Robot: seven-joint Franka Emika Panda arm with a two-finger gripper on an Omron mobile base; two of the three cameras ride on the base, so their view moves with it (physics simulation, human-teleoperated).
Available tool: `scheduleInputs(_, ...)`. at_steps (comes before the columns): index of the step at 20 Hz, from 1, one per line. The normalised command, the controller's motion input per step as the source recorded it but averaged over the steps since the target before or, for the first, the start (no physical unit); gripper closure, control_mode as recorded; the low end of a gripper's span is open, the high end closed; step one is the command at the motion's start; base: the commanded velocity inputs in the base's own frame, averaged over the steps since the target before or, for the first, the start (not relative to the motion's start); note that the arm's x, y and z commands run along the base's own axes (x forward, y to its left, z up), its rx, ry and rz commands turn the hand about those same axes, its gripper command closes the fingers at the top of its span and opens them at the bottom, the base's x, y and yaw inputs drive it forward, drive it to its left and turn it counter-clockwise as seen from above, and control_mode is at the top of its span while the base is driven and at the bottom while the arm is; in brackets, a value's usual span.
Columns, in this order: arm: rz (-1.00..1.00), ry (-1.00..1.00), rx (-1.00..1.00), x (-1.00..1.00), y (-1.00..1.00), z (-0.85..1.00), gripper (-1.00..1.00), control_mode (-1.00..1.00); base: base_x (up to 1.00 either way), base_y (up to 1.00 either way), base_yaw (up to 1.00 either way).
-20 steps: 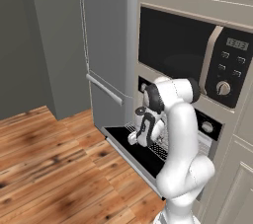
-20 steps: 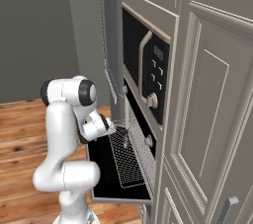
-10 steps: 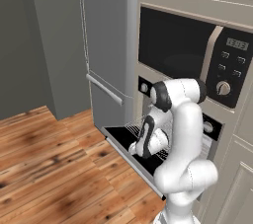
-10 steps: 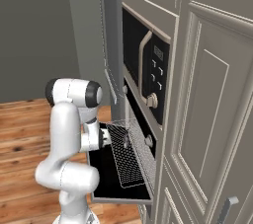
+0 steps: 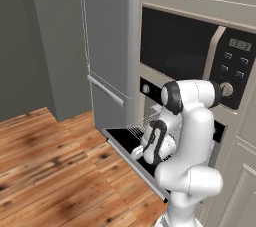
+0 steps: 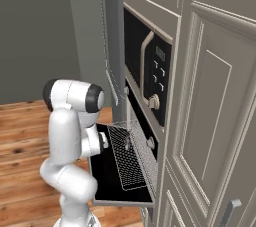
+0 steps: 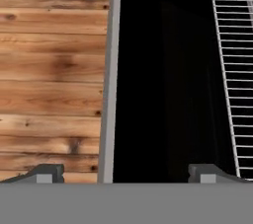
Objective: Place the fish on the bottom rack of the oven, and slide the tray back inside. Close the oven door.
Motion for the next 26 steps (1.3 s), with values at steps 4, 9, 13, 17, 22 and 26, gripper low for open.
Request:
scheduleInputs(4, 0.00, 0.27, -0.02, 0.60, -0.01, 0.61, -1.00, -1.00, 0.00, 0.00, 0.00)
scheduleInputs(9, 0.00, 0.19, -0.11, 0.47, 0.00, 0.32, -1.00, -1.00, 0.00, 0.00, 0.00)
scheduleInputs(13, 0.00, 0.02, -0.13, 0.28, 0.00, 0.07, -1.00, -1.00, 0.00, 0.00, 0.00)
scheduleInputs(17, 0.00, 0.11, -0.05, 0.60, -0.16, 0.15, -1.00, -1.00, 0.00, 0.00, 0.00)
scheduleInputs(22, 0.00, 0.21, -0.05, 0.69, -0.23, 0.07, -1.00, -1.00, 0.00, 0.00, 0.00)
scheduleInputs(26, 0.00, 0.13, -0.24, 0.71, 0.00, 0.00, -1.00, -1.00, 0.00, 0.00, 0.00)
